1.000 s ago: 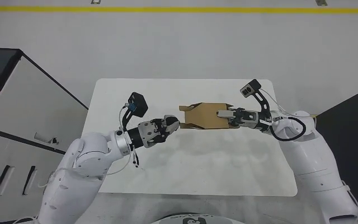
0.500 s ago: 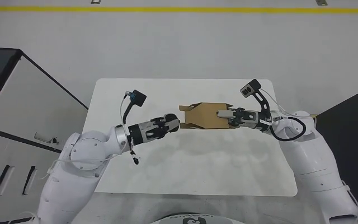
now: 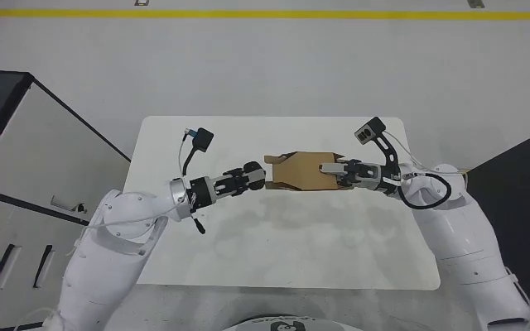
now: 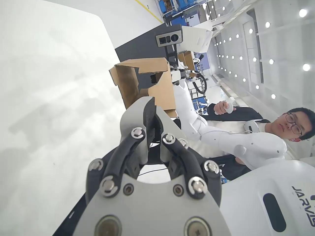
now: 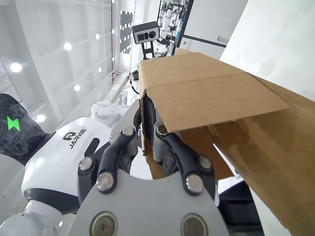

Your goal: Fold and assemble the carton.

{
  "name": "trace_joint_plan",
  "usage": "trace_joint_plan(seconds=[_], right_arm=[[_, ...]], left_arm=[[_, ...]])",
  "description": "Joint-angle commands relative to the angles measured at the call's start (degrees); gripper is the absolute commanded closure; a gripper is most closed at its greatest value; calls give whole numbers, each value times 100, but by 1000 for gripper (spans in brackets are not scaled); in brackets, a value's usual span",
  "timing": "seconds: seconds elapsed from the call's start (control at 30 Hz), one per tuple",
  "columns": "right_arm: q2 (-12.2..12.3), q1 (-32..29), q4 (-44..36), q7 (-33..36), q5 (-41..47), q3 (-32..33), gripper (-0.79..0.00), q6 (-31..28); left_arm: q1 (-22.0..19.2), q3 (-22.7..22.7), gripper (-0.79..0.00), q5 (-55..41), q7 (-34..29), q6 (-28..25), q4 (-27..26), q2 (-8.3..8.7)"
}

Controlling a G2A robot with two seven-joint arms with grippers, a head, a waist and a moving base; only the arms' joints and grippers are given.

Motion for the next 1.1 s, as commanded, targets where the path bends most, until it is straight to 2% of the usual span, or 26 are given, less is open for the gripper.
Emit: trace_joint_plan(seconds=[0.0,0.23,1.07], right_arm=[[3,4,-6,49,-24,1,0,3],[-11,33,-19,79,-19,-37,0,-66],[-70,389,181,72,-305,-290,0,14]], left_arm=[[-33,39,0,-10,-6,84,33,-1],[-143,95,0,190,-40,230,111,13],[-333,253,0,-287,-201,265,252,20]])
